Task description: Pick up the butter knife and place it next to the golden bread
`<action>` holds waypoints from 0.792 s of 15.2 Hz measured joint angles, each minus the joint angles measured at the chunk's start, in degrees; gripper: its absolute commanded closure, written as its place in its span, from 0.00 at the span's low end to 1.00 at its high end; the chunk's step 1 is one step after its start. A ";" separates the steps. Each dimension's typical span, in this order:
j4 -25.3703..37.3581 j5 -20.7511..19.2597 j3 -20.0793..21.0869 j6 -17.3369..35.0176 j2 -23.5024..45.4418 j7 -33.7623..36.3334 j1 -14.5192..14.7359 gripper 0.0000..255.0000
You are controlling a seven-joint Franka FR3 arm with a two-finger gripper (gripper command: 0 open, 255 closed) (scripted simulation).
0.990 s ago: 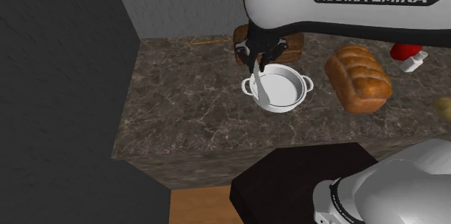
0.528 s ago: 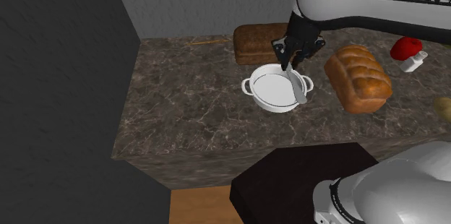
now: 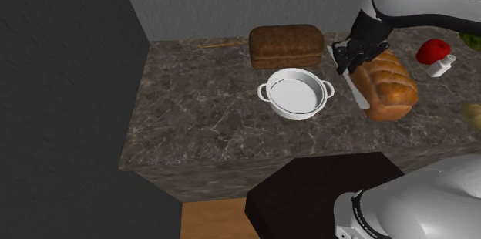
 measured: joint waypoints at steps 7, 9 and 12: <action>0.42 -6.12 -8.54 -1.68 -1.69 -9.74 -4.96 1.00; 0.01 -8.13 -11.37 -1.06 -1.73 -12.79 -6.50 1.00; 1.46 -10.74 -15.43 -1.26 -0.97 -17.36 -8.45 1.00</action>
